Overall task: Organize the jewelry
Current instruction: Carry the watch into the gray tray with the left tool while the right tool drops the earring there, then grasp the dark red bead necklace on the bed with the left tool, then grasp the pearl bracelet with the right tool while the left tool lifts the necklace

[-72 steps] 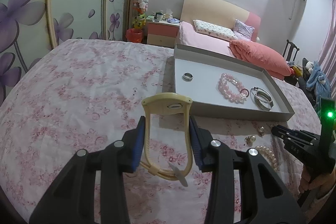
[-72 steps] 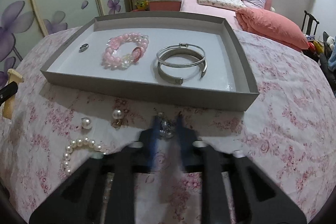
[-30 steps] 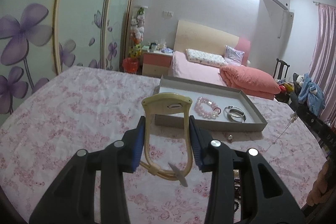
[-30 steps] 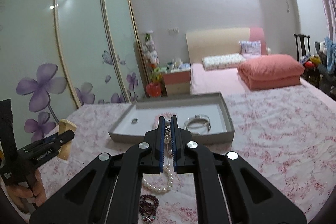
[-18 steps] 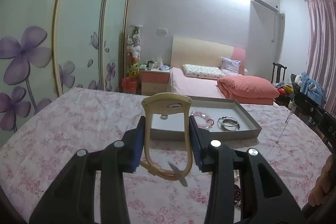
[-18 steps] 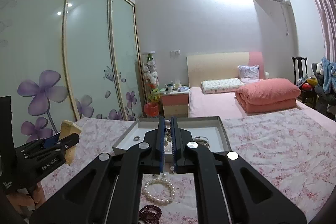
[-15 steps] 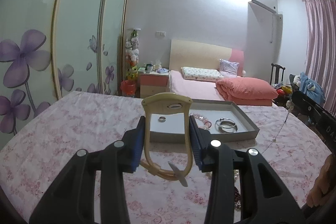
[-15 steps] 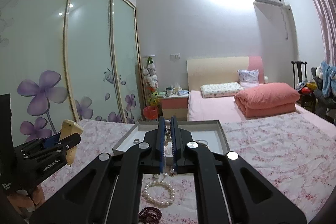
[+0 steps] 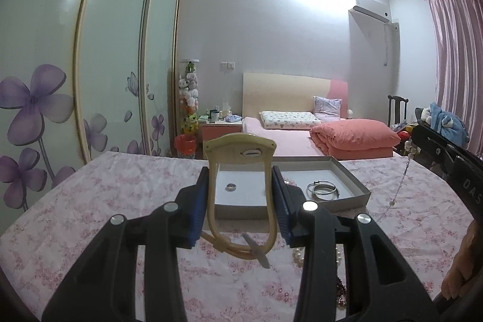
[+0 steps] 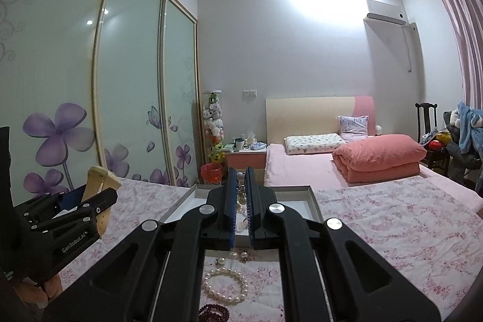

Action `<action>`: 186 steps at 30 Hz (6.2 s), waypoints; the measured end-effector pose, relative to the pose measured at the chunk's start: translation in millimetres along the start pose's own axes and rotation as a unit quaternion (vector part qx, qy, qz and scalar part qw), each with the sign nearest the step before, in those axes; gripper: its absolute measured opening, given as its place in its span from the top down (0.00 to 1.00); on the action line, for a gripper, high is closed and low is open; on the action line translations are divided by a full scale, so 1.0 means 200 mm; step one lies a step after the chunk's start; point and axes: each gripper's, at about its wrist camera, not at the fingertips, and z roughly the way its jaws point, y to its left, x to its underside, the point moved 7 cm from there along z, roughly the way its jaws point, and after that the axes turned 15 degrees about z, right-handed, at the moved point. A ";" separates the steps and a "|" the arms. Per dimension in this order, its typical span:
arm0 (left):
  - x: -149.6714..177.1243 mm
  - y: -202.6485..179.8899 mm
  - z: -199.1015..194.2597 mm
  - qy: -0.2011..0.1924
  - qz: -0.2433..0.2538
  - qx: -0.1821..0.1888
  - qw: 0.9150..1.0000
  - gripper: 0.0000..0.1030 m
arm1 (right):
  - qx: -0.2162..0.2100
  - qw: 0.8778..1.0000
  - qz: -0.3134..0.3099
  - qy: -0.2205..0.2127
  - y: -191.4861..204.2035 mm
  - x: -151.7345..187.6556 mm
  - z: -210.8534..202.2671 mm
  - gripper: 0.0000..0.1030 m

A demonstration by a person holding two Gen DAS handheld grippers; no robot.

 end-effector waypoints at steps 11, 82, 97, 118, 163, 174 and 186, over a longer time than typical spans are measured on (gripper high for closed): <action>-0.01 0.01 0.00 -0.005 0.003 0.002 1.000 0.62 | 0.004 1.000 -0.003 -0.004 0.01 0.00 0.00 0.93; 0.12 -0.19 1.28 0.171 0.005 0.081 0.982 0.60 | 0.053 0.976 0.110 0.179 -0.44 0.11 0.97 0.65; 0.00 0.01 0.93 0.141 -0.025 0.085 0.986 0.42 | 0.044 0.981 0.097 0.159 -0.41 0.05 0.76 0.65; 0.46 -0.61 0.27 0.213 0.049 0.262 0.940 0.35 | 0.048 0.986 0.099 0.128 -0.43 0.05 0.20 0.62; 0.47 -0.03 0.42 0.239 -0.016 0.096 0.966 0.92 | 0.025 0.966 0.031 0.256 -0.25 0.40 0.33 0.66; 0.38 0.07 0.40 0.214 -0.030 0.087 0.972 0.92 | 0.033 0.935 -0.001 0.354 -0.19 0.67 0.45 0.82; 0.35 0.09 0.40 0.211 -0.035 0.086 0.973 0.92 | 0.052 0.923 -0.011 0.381 -0.21 0.76 0.48 0.89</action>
